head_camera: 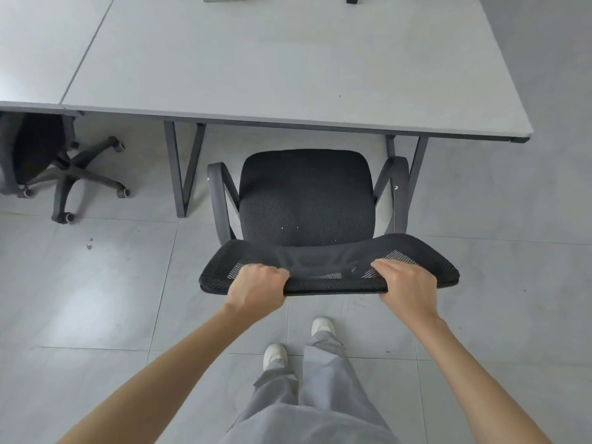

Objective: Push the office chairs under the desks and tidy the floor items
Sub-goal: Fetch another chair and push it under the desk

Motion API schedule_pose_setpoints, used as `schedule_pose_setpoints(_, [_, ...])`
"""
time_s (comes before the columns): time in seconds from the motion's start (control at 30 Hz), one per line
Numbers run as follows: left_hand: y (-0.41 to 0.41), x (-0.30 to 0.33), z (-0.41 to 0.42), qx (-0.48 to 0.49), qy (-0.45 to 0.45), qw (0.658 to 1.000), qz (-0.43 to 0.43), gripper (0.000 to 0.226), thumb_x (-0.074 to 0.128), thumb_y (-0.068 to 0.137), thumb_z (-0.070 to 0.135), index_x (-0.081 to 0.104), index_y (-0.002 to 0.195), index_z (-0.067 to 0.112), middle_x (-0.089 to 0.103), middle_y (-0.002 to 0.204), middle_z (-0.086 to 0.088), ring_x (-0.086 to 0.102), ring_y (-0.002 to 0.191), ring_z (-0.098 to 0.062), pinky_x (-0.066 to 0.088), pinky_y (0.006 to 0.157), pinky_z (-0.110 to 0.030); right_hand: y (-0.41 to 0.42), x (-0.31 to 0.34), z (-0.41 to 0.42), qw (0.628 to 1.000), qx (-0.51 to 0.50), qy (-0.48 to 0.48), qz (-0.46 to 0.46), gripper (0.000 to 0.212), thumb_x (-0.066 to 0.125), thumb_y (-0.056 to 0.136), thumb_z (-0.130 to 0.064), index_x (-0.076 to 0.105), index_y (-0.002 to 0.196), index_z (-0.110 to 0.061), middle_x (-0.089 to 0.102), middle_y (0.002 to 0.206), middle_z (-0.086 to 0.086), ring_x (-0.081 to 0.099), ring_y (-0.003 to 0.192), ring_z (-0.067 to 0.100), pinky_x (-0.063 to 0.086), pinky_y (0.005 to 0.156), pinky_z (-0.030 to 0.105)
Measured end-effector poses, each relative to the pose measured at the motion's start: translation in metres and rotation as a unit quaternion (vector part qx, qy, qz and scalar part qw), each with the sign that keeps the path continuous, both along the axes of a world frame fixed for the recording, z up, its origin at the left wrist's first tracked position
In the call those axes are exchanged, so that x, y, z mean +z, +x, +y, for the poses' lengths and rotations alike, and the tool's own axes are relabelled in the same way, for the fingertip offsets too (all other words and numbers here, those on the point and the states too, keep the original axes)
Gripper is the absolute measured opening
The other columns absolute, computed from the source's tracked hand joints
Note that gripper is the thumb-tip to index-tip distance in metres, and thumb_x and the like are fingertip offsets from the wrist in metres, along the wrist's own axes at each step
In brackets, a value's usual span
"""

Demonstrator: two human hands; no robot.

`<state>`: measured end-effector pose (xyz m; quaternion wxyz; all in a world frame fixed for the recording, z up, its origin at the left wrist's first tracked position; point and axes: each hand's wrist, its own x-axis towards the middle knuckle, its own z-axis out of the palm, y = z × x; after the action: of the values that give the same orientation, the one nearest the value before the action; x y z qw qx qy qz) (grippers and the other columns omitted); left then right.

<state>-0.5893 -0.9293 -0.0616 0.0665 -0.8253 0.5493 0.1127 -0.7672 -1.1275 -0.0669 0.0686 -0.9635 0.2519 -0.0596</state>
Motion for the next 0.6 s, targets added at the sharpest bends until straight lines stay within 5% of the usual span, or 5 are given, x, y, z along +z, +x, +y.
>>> schedule_pose_setpoints(0.1, [-0.002, -0.004, -0.001, 0.001, 0.000, 0.999, 0.052, 0.010, 0.055, 0.076, 0.020, 0.063, 0.080, 0.016, 0.067, 0.071, 0.000, 0.063, 0.068, -0.024, 0.031, 0.053, -0.027, -0.012, 0.002, 0.009, 1.000, -0.024, -0.002, 0.015, 0.033, 0.072, 0.045, 0.001, 0.070, 0.073, -0.015, 0.070, 0.067, -0.006, 0.064, 0.054, 0.019, 0.028, 0.045, 0.012])
schedule_pose_setpoints(0.27, [0.029, -0.005, 0.019, -0.025, -0.080, 0.996, -0.002, 0.013, 0.051, 0.049, 0.020, 0.062, 0.054, 0.023, 0.057, 0.044, 0.009, 0.055, 0.038, -0.013, 0.032, 0.035, -0.015, 0.008, 0.005, 0.038, 0.998, -0.047, -0.009, 0.027, 0.039, 0.075, 0.030, 0.005, 0.067, 0.062, -0.015, 0.065, 0.056, -0.004, 0.056, 0.044, 0.020, 0.031, 0.041, 0.015])
schedule_pose_setpoints(0.33, [0.051, -0.002, 0.029, -0.013, -0.088, 0.996, 0.009, 0.018, 0.047, 0.051, 0.017, 0.063, 0.058, 0.023, 0.058, 0.046, 0.009, 0.057, 0.042, -0.016, 0.039, 0.038, -0.018, 0.024, 0.007, 0.058, 0.999, -0.043, -0.014, 0.018, 0.037, 0.075, 0.030, 0.002, 0.064, 0.059, -0.017, 0.061, 0.052, -0.006, 0.052, 0.041, 0.016, 0.024, 0.041, 0.014])
schedule_pose_setpoints(0.6, [0.102, 0.002, 0.042, -0.009, -0.049, 0.998, 0.040, 0.022, 0.046, 0.058, 0.015, 0.065, 0.068, 0.022, 0.063, 0.056, 0.005, 0.061, 0.056, -0.020, 0.051, 0.049, -0.032, 0.048, -0.006, 0.102, 1.000, -0.017, 0.015, -0.018, 0.042, 0.080, 0.032, -0.004, 0.069, 0.069, -0.021, 0.064, 0.058, -0.007, 0.059, 0.051, 0.011, 0.040, 0.042, 0.016])
